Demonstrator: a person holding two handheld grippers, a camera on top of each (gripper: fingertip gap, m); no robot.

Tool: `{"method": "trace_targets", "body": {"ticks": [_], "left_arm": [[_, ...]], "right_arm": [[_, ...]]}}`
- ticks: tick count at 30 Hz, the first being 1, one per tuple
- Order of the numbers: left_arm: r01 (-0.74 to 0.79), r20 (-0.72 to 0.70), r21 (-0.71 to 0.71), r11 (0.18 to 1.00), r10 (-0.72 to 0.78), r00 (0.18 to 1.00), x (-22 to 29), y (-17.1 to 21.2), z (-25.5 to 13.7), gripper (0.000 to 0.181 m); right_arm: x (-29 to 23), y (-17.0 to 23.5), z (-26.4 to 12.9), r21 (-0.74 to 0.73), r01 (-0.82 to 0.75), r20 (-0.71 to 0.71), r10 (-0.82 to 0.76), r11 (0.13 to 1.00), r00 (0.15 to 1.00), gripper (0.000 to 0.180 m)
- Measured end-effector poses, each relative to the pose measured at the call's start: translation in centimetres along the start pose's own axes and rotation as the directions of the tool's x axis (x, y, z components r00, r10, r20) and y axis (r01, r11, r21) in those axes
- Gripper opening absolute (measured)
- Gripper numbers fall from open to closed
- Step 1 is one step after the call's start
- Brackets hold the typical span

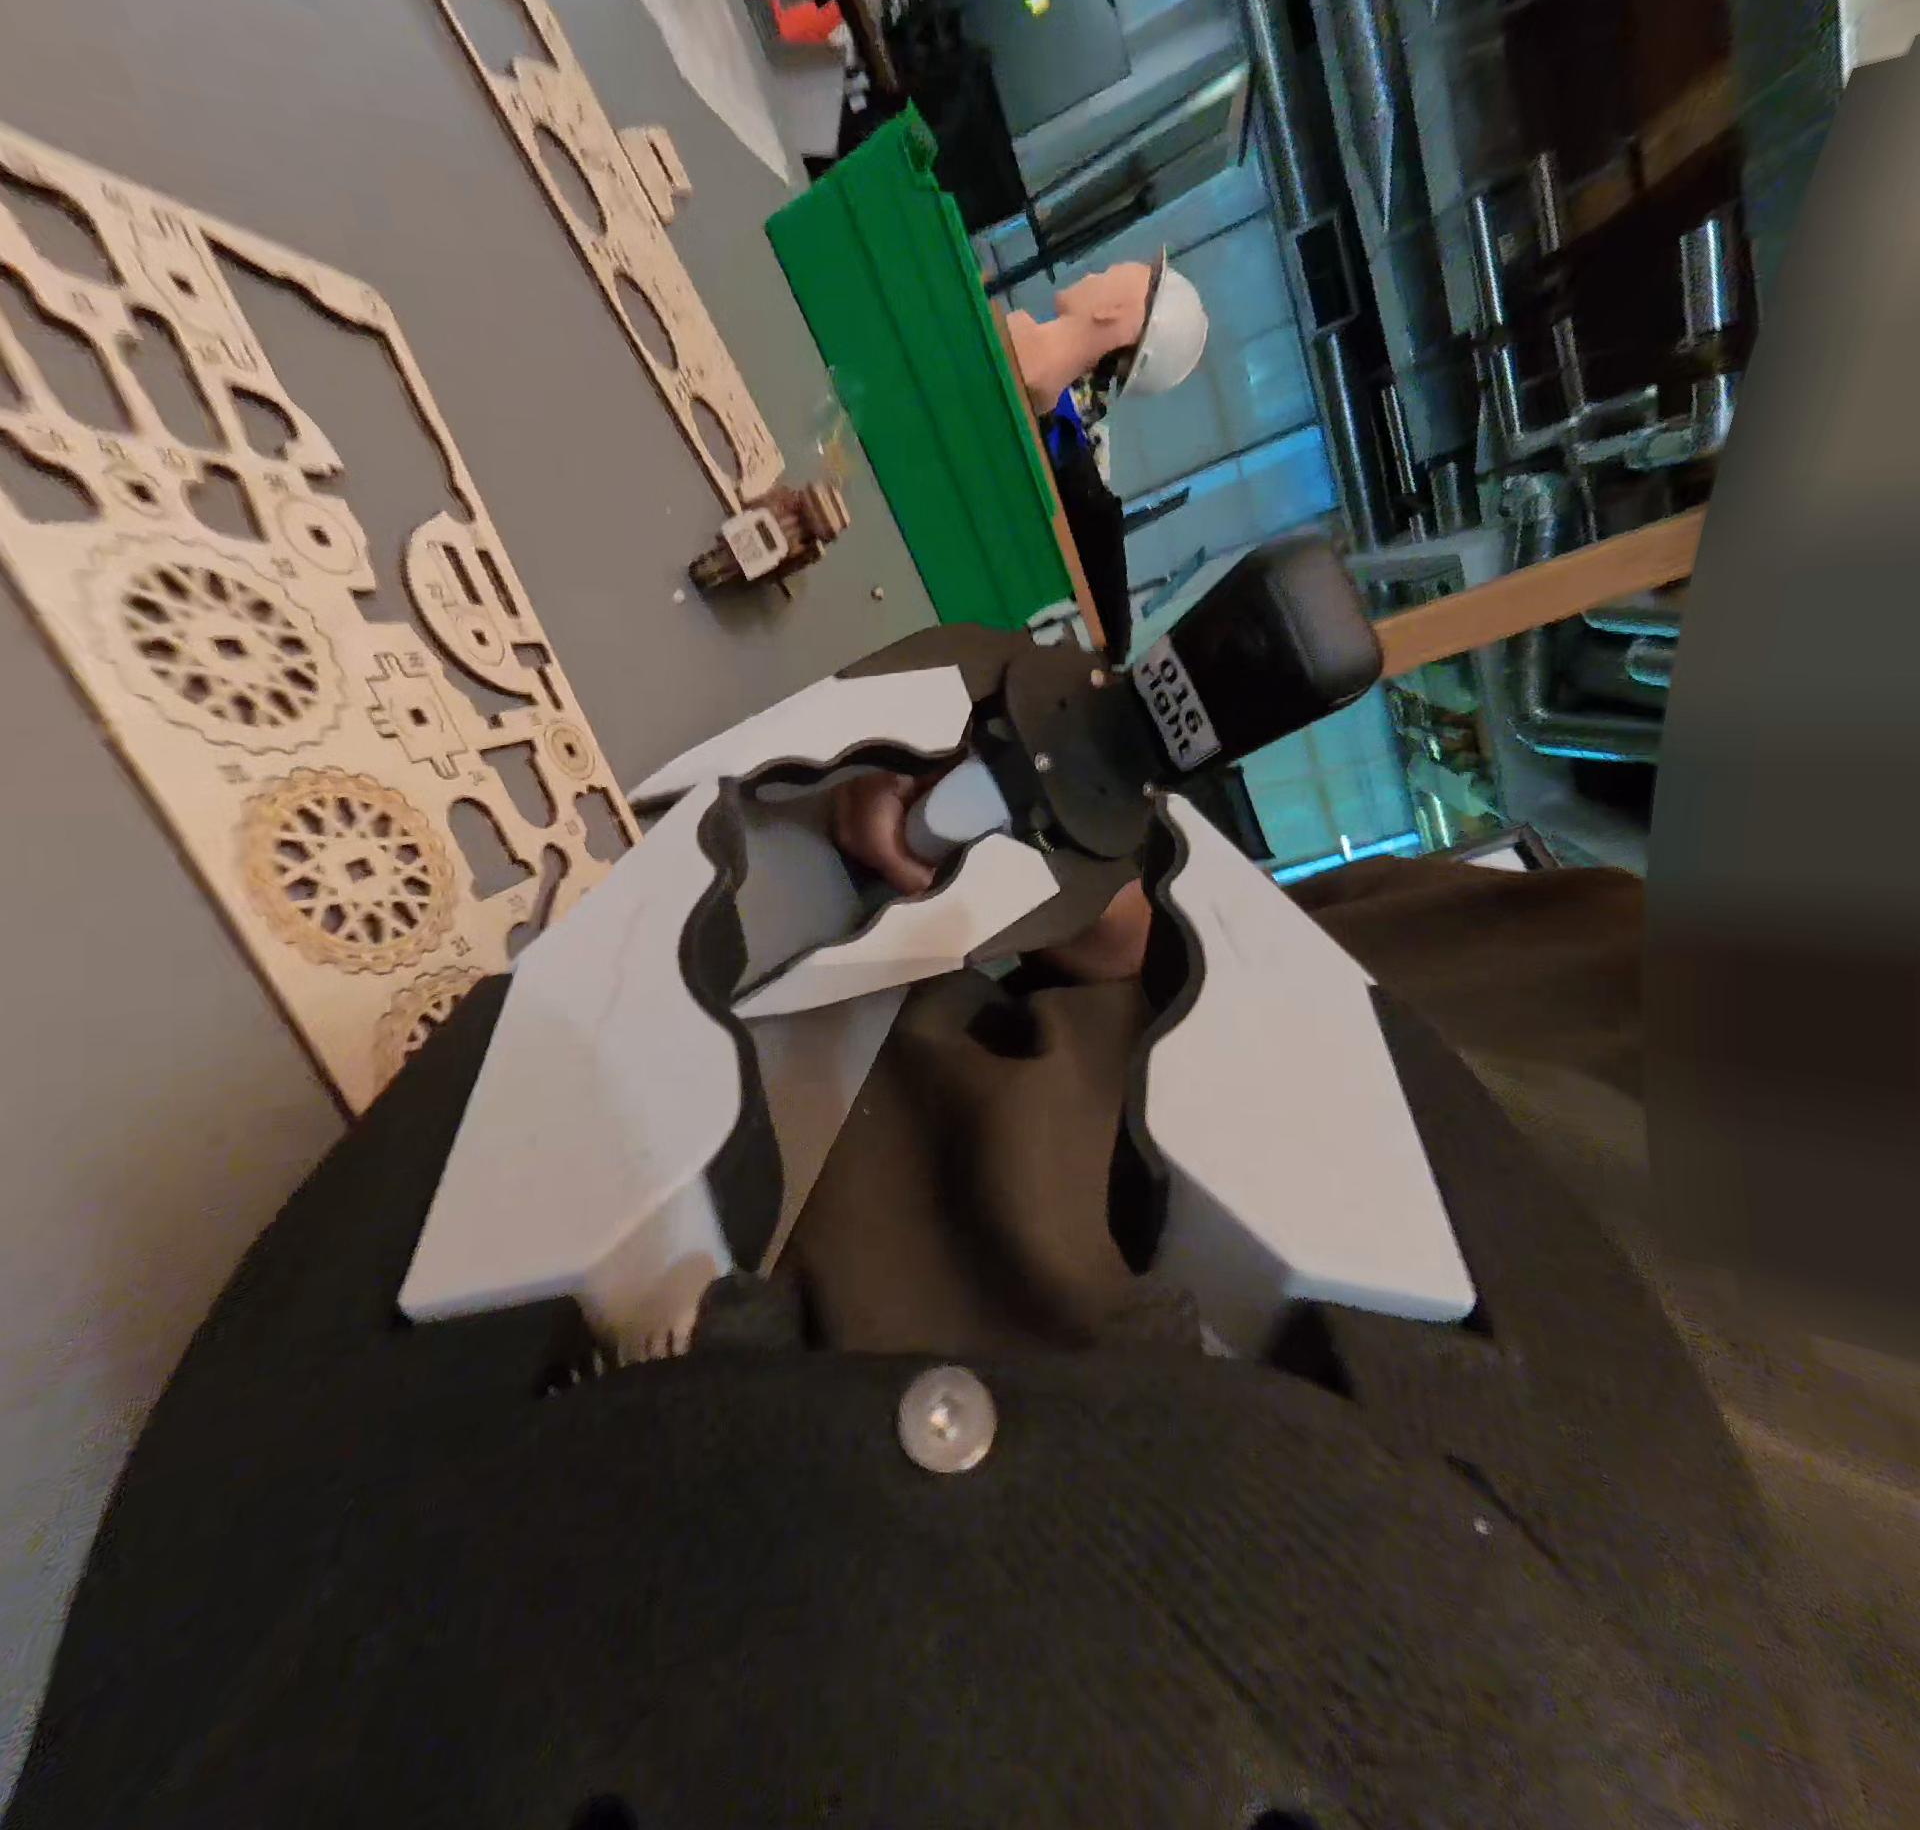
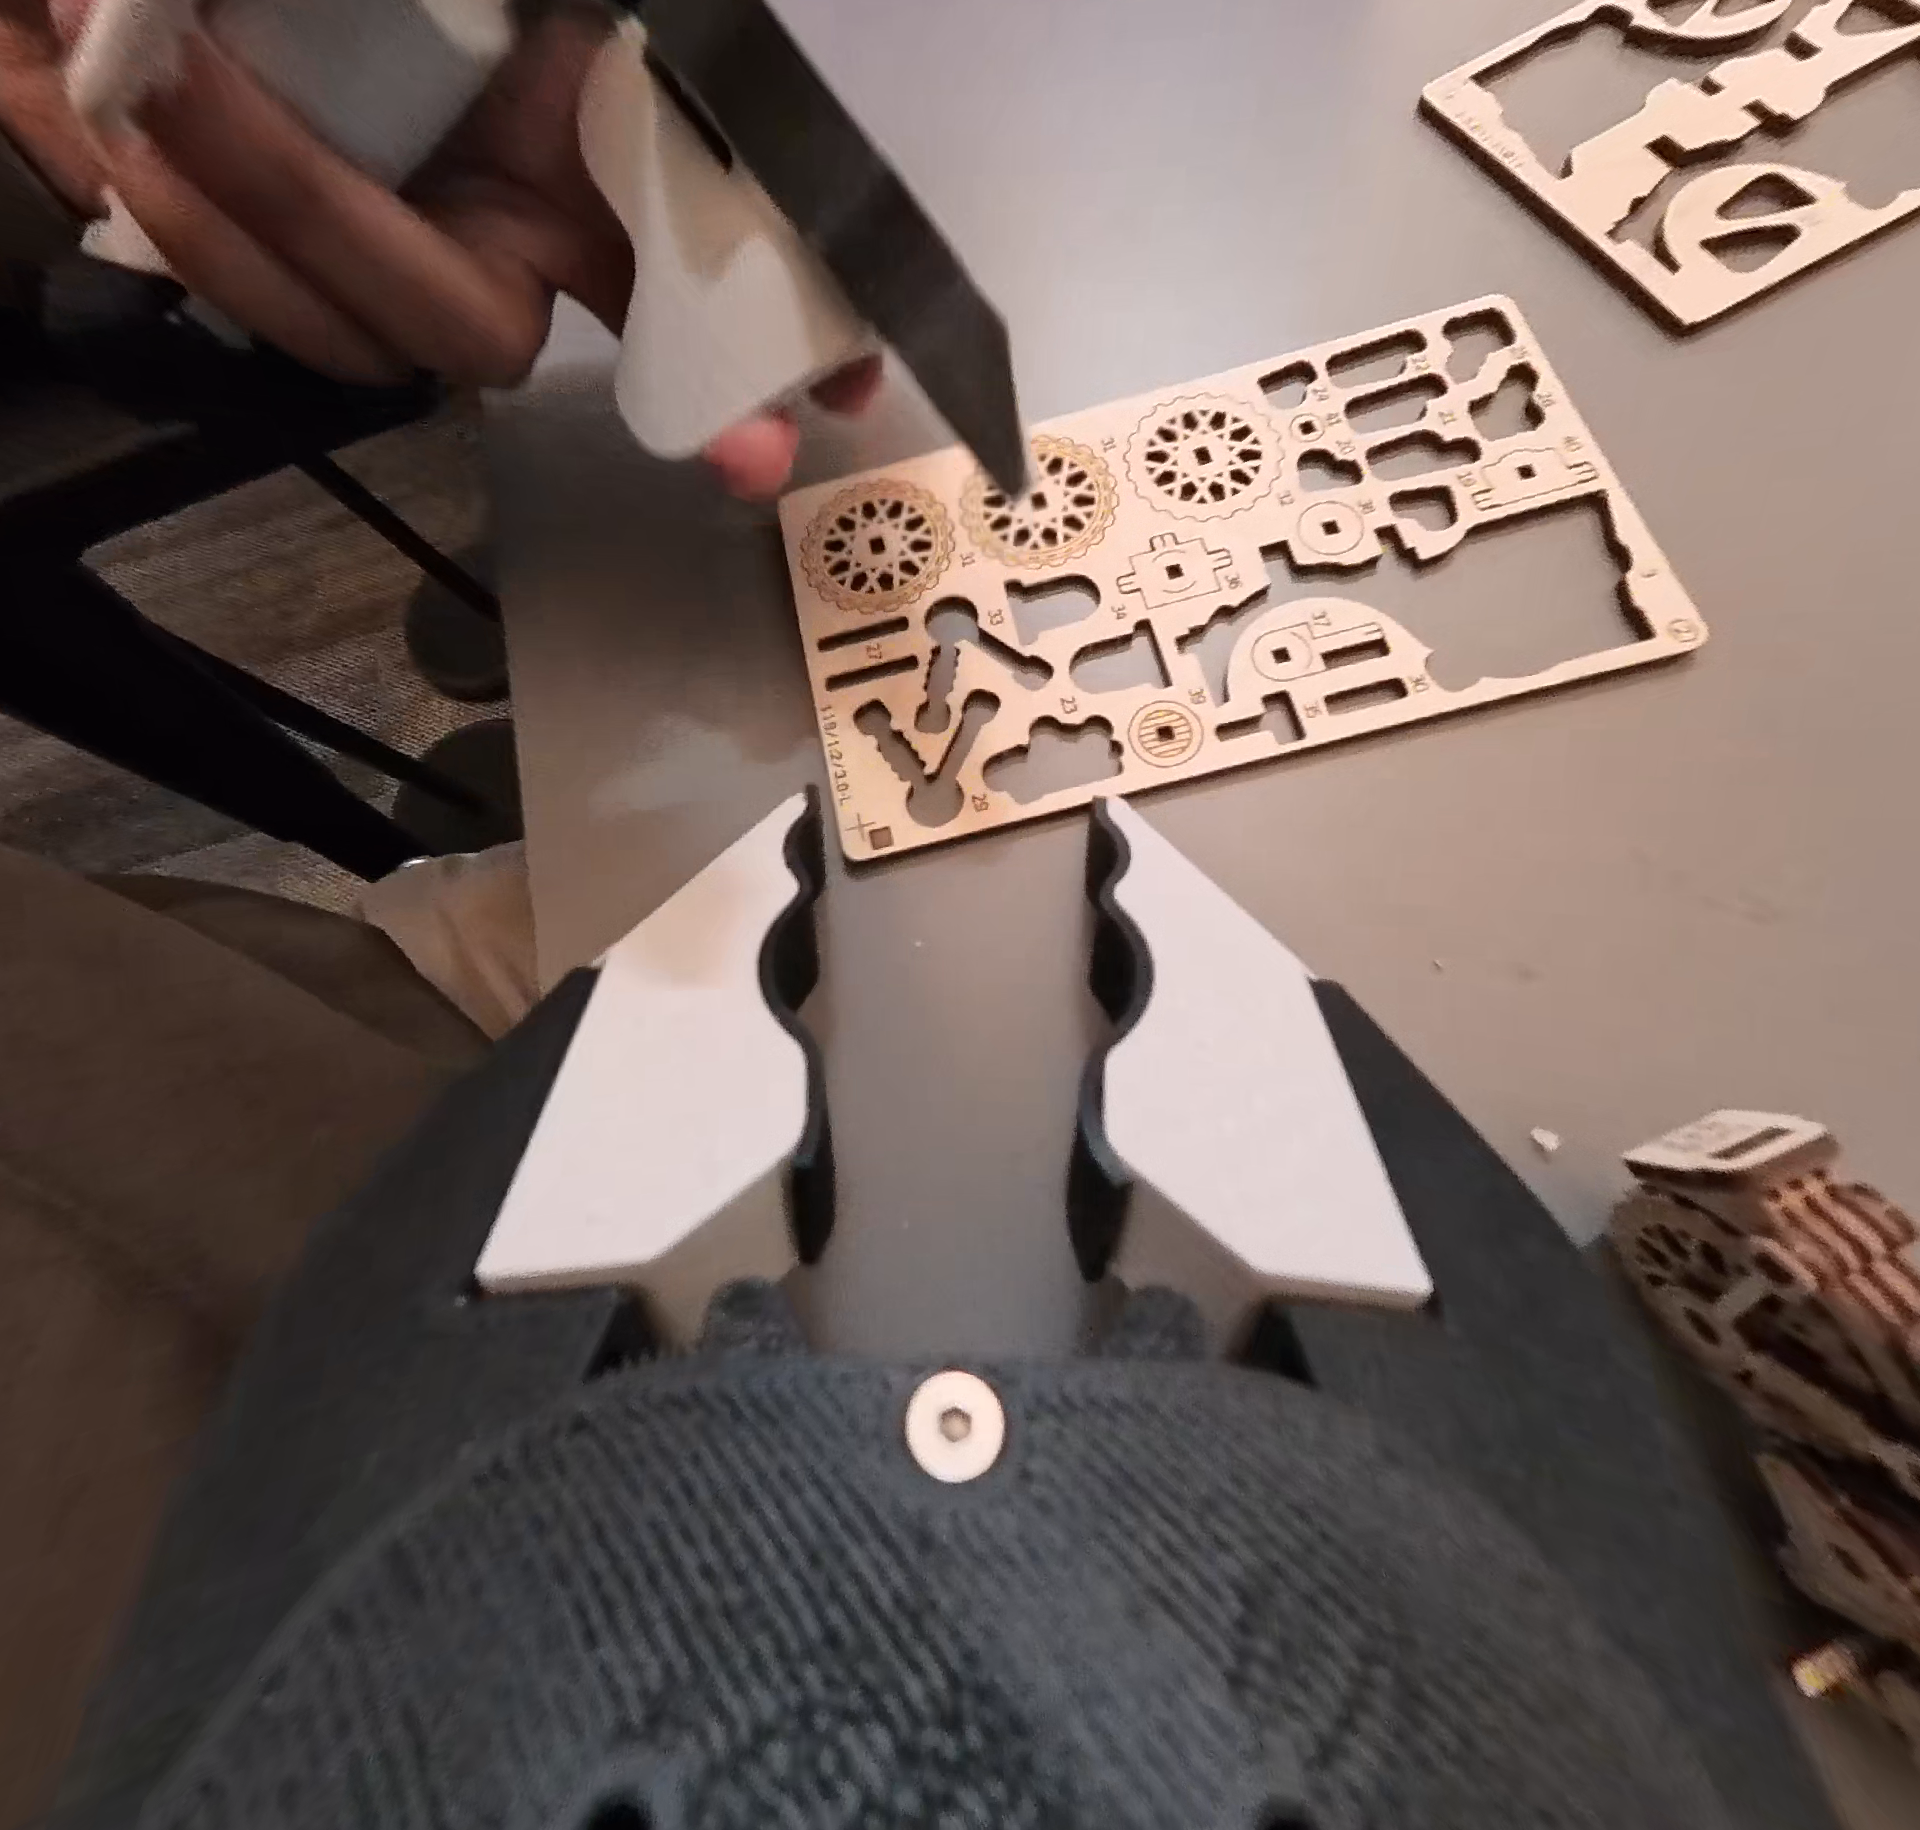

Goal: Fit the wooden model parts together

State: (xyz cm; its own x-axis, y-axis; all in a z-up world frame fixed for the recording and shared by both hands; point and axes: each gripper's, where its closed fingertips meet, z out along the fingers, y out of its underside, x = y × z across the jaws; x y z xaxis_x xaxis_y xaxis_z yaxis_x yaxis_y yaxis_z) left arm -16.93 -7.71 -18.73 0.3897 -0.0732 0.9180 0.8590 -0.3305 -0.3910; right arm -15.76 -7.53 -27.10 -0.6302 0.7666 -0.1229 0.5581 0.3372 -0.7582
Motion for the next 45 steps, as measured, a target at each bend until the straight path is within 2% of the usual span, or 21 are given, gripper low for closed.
{"method": "trace_targets", "body": {"ticks": [1,3,6,10,11,12,15,18,27,37,42,43,45], "left_arm": [[-0.012,0.034,0.025,1.0,0.011,0.999,-0.1,-0.6,-0.6,0.078],[-0.091,0.205,0.052,0.995,0.078,0.976,-1.6,-1.5,-2.2,0.079],[-0.232,0.504,-0.027,0.972,0.214,0.837,-4.5,-2.0,-4.3,0.083],[-0.237,0.634,-0.239,0.942,0.336,0.697,-7.6,0.4,-4.0,0.098],[-0.257,0.635,-0.263,0.93,0.367,0.679,-7.8,0.7,-3.6,0.094],[-0.259,0.625,-0.279,0.925,0.379,0.682,-7.6,1.0,-3.1,0.094],[-0.226,0.547,-0.263,0.938,0.338,0.766,-6.5,1.9,-1.6,0.098],[-0.209,0.517,-0.243,0.947,0.309,0.798,-6.0,2.0,-1.3,0.102],[-0.06,0.299,-0.099,0.993,0.087,0.95,-4.0,1.3,-1.2,0.103],[0.014,0.127,0.005,1.0,-0.014,0.992,-2.5,-0.1,-1.6,0.098],[0.058,0.005,0.067,0.996,-0.059,0.998,-1.0,-1.1,-1.8,0.086],[0.066,-0.006,0.067,0.996,-0.065,0.998,-0.9,-1.1,-1.7,0.084],[0.065,0.008,0.056,0.996,-0.065,0.998,-1.1,-0.9,-1.4,0.078]], "right_arm": [[0.0,0.0,0.0,0.0,0.004,-0.001,-0.004,1.0,1.0,0.05],[0.1,0.0,0.0,0.002,0.005,-0.013,-0.005,1.0,1.0,0.052],[0.8,0.0,0.0,0.002,-0.009,-0.06,0.009,1.0,0.998,0.059],[1.4,-0.1,0.2,-0.004,-0.004,-0.105,0.004,1.0,0.995,0.068],[1.3,-0.1,0.3,-0.006,0.002,-0.107,-0.002,1.0,0.994,0.07],[1.3,-0.1,0.4,-0.01,0.01,-0.111,-0.011,1.0,0.994,0.071],[1.0,-0.1,0.5,-0.014,0.027,-0.106,-0.028,1.0,0.994,0.072],[1.1,-0.1,0.5,-0.019,0.029,-0.118,-0.031,0.999,0.993,0.077],[2.3,0.0,-0.2,0.002,-0.029,-0.124,0.029,1.0,0.992,0.067],[2.8,0.0,-0.6,0.022,-0.077,-0.099,0.079,0.997,0.992,0.065],[2.7,-0.3,-1.0,0.053,-0.142,-0.026,0.144,0.988,0.989,0.061],[2.5,-0.5,-1.1,0.063,-0.145,-0.008,0.145,0.987,0.989,0.055],[2.1,-0.9,-1.2,0.085,-0.149,0.014,0.149,0.985,0.989,0.055]]}}
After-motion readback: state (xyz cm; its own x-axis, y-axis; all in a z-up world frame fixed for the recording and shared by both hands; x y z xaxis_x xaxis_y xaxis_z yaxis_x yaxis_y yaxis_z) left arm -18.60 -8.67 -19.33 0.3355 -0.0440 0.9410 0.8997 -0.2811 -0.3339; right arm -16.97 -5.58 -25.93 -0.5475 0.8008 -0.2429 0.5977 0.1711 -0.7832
